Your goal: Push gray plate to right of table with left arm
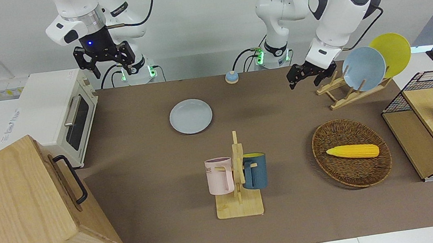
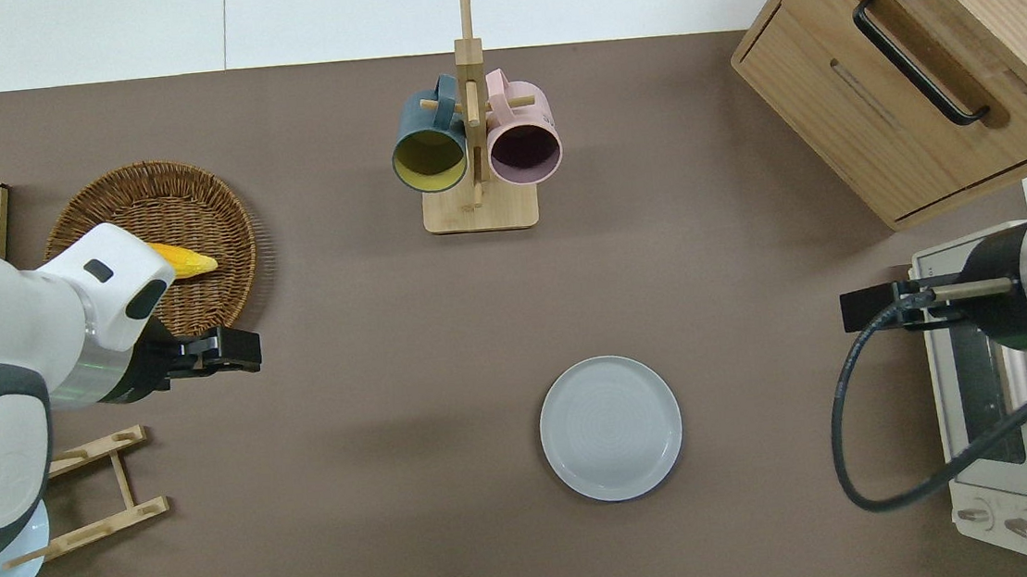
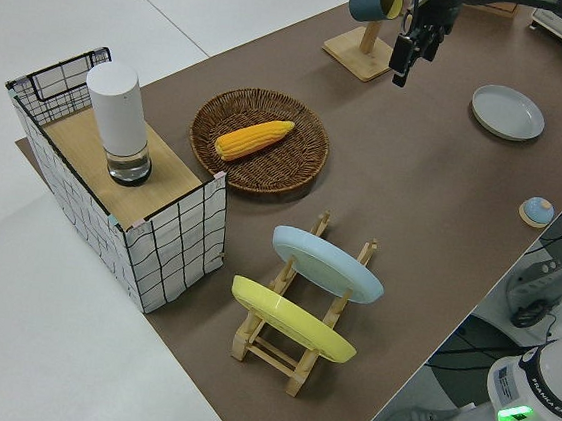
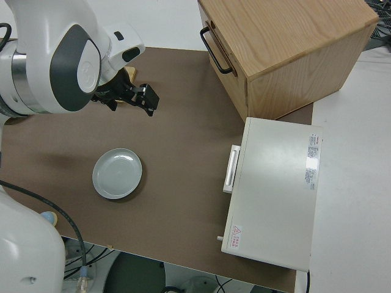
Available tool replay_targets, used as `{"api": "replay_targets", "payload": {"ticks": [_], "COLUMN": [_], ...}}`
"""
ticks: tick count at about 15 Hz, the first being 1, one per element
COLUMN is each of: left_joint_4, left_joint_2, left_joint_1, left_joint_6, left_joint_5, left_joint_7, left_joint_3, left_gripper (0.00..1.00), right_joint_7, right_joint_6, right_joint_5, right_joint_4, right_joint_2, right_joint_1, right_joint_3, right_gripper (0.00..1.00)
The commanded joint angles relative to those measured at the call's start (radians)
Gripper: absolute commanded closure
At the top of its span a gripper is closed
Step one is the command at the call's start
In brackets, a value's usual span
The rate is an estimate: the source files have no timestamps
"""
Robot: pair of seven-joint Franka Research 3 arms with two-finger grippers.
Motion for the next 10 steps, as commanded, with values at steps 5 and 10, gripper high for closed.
{"api": "replay_targets", "payload": {"ticks": [5, 10], "left_joint_4": [0.144, 0.175], "left_joint_2": [-0.024, -0.03], "left_joint_1": [0.255, 0.259], "left_joint_6": [-0.132, -0.187], "left_joint_5": [0.085, 0.097], "left_joint_7": [0.114, 0.11], "left_joint_3": [-0.205, -0.225], "left_gripper": [0.0, 0.0], "right_joint_7": [0.01, 0.01], "right_joint_6": [0.0, 0.0], "right_joint_5": [0.022, 0.022], "right_joint_4": [-0.027, -0.027], "right_joint_2": [-0.027, -0.027], "right_joint_1": [-0.029, -0.029], "right_joint_3": [0.016, 0.016], "right_gripper": [0.005, 0.005]}}
